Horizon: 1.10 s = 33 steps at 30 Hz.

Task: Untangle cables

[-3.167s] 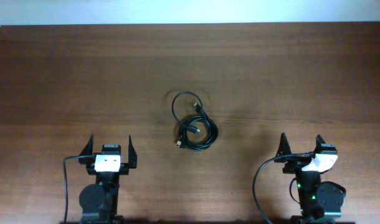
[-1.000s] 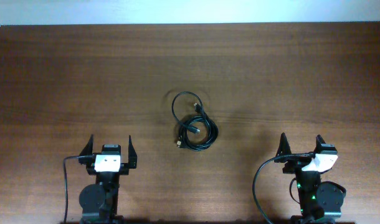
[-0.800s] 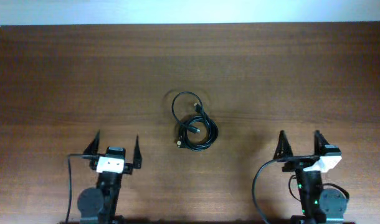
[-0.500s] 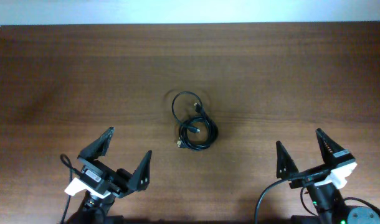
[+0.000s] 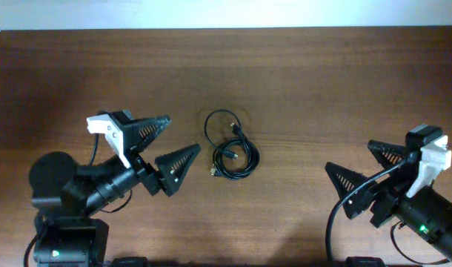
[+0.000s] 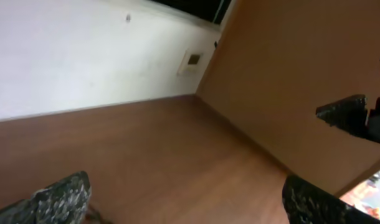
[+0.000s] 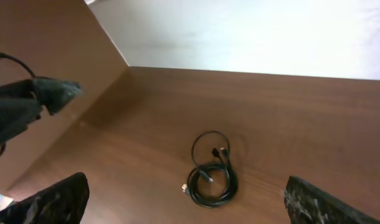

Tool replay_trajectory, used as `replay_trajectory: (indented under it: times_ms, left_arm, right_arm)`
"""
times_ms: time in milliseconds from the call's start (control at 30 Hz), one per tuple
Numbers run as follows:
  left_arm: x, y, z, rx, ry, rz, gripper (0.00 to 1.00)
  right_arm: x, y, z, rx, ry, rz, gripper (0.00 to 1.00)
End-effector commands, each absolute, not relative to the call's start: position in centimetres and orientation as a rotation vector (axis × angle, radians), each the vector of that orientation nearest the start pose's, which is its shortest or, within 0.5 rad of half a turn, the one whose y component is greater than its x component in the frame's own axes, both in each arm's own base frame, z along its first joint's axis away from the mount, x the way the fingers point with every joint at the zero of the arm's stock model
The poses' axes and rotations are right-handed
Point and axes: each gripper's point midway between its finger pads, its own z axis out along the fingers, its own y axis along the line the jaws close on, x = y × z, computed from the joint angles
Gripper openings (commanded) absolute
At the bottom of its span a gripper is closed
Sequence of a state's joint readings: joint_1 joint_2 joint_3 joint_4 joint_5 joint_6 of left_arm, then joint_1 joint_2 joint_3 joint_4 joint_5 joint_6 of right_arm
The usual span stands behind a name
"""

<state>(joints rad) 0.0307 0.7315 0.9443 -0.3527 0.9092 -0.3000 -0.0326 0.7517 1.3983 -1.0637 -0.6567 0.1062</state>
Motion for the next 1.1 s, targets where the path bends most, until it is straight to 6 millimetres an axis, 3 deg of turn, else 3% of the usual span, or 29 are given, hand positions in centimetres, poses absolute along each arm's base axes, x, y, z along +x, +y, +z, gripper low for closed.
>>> replay_trajectory:
  times_ms: [0,33,100,133,233,267,300,367,467,500,533,567,633,833,933,1033,1067]
  left_arm:
    - [23.1,-12.6,35.8,0.350,1.794,-0.984,0.99]
    - [23.8,-11.7,34.5,0.267,1.857,-0.936,0.99]
    - [25.4,-7.4,29.7,-0.025,2.058,-0.673,0.99]
    - [25.3,-6.2,27.5,-0.105,2.147,-0.604,0.99]
    - [25.3,-6.2,24.8,-0.191,2.274,-0.628,0.99]
    - [25.1,-6.2,24.1,-0.231,2.308,-0.647,1.00]
    - [25.1,-6.5,23.7,-0.229,2.331,-0.670,0.99]
    - [25.0,-7.3,24.0,-0.201,2.327,-0.731,0.99]
    - [24.4,-9.0,24.7,-0.142,2.316,-0.857,0.99]
    - [24.3,-9.1,24.8,-0.135,2.315,-0.871,0.99]
    - [24.3,-9.1,24.8,-0.135,2.314,-0.871,0.99]
    - [24.3,-9.1,24.8,-0.135,2.314,-0.871,0.99]
    - [24.3,-9.1,24.8,-0.135,2.314,-0.871,0.99]
    - [24.3,-9.6,25.3,-0.107,2.292,-0.907,0.99]
    - [24.8,-9.6,25.8,-0.090,2.261,-0.900,0.99]
    - [25.1,-9.6,26.1,-0.082,2.245,-0.898,0.99]
    - [25.1,-9.6,26.1,-0.082,2.245,-0.897,0.99]
  right_arm:
    - [17.9,10.4,41.1,-0.314,1.921,0.726,0.99]
    - [18.0,10.3,41.0,-0.312,1.925,0.722,0.99]
    - [18.9,10.2,39.9,-0.291,1.971,0.726,0.99]
    - [20.2,9.8,38.1,-0.246,2.058,0.726,0.97]
    - [23.2,9.5,34.4,-0.171,2.243,0.755,0.96]
    - [24.0,10.0,32.6,-0.168,2.329,0.791,0.96]
    - [24.6,12.0,30.7,-0.287,2.401,0.824,0.90]
    - [25.0,15.6,28.0,-0.498,2.478,0.847,0.90]
    - [26.5,21.9,20.4,-0.747,2.669,0.783,0.90]
    - [26.7,23.4,17.5,-0.815,2.735,0.783,0.75]
    - [26.5,24.0,15.5,-0.890,2.767,0.774,0.70]
    - [26.1,24.8,12.6,-0.972,2.830,0.766,0.75]
    - [26.0,26.5,9.3,-1.161,2.800,0.763,0.79]
    - [31.5,28.8,8.8,-1.144,2.573,0.631,0.82]
    - [30.8,28.9,5.8,-1.049,2.723,0.647,0.82]
    - [28.4,30.3,1.8,-1.115,2.822,0.638,0.67]
    - [27.7,30.8,1.0,-1.144,2.831,0.635,0.55]
